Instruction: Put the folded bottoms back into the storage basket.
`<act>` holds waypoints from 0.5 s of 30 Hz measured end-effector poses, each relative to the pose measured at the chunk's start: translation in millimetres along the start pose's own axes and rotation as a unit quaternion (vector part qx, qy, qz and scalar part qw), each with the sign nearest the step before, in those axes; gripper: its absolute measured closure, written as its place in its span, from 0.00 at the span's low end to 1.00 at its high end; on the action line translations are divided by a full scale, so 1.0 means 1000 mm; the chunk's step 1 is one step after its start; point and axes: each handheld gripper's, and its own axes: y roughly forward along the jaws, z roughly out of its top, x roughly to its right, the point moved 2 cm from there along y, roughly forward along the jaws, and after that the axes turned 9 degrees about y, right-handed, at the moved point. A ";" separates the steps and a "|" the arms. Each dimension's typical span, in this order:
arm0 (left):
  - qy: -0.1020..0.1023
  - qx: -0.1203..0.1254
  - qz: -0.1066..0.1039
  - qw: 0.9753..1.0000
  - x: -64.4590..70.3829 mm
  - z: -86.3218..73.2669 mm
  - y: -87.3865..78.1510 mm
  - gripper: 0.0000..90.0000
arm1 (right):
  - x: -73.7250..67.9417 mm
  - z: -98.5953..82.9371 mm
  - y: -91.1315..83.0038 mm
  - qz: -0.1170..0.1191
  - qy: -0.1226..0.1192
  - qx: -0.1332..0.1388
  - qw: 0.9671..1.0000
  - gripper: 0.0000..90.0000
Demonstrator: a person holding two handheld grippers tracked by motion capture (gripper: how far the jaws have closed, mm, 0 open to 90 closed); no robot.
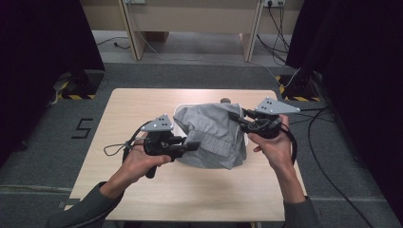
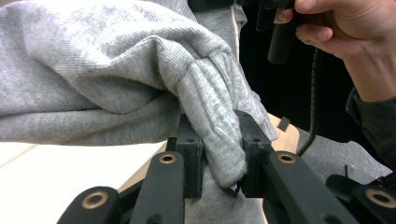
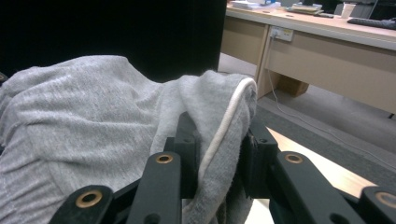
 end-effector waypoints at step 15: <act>-0.034 -0.012 0.019 0.999 -0.034 0.007 0.028 0.82 | 0.034 0.015 0.033 -0.015 0.010 -0.028 0.999 0.80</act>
